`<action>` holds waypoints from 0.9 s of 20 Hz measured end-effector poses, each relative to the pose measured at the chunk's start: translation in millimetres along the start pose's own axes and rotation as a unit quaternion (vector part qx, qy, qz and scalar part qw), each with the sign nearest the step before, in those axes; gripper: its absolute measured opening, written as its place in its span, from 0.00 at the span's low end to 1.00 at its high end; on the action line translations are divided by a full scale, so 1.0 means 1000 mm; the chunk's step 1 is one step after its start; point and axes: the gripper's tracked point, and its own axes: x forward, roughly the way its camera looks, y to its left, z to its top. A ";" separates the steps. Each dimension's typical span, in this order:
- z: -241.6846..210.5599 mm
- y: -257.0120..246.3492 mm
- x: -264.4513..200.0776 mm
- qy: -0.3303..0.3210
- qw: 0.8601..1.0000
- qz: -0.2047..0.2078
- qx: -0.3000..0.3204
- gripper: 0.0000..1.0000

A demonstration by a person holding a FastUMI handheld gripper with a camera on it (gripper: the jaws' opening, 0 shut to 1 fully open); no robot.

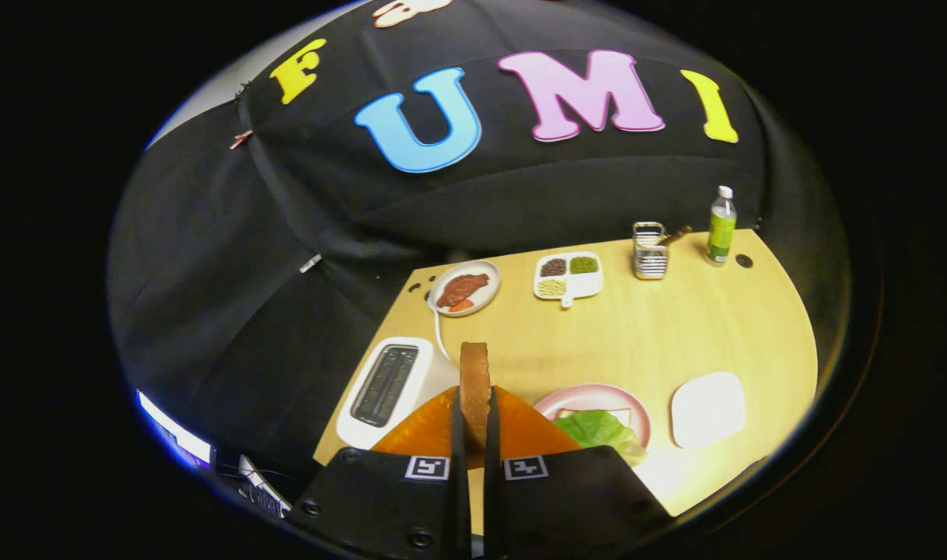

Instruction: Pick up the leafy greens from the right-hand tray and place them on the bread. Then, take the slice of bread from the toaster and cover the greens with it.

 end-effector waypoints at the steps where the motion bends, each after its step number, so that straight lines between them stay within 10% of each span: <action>1: -0.008 -0.017 0.005 0.004 1.000 -0.010 0.012 0.11; 18: -0.108 -0.128 0.077 0.043 0.978 -0.036 0.199 0.11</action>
